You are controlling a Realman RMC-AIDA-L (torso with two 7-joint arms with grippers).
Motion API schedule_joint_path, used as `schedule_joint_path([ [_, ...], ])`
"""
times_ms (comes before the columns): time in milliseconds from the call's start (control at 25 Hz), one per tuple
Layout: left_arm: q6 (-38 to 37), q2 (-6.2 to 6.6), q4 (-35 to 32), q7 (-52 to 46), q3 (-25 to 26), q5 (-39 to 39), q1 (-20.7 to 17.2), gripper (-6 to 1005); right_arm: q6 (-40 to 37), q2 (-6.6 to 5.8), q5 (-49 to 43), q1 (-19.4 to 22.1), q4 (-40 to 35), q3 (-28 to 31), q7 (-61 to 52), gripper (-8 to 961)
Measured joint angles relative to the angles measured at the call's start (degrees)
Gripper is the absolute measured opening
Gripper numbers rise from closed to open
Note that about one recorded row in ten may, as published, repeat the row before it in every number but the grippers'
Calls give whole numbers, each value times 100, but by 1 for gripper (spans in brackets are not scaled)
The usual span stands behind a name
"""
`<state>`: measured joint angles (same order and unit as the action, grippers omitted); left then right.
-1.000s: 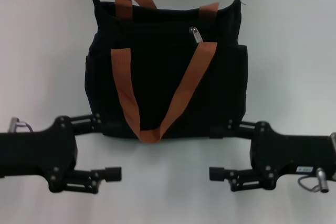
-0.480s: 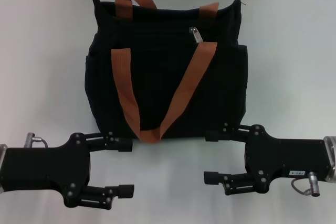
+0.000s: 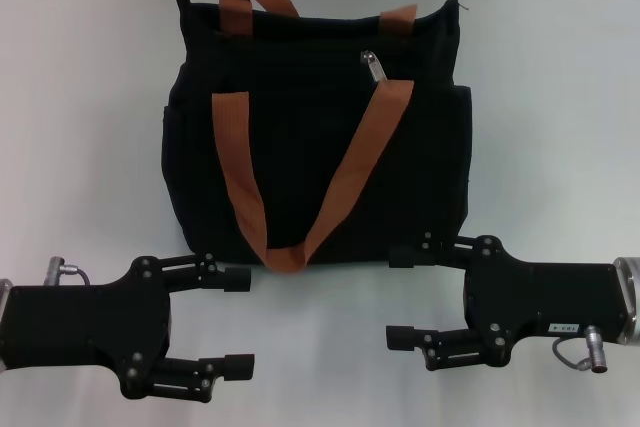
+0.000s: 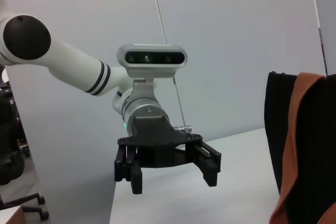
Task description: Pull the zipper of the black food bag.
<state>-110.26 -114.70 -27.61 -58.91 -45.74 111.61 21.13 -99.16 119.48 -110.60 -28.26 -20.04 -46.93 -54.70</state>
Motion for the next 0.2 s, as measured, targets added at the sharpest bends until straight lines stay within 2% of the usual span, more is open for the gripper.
schedule_joint_path([
  [200, -2, 3, 2, -6, -1, -13, 6, 827, 8, -3, -7, 1, 0, 0, 2, 835],
])
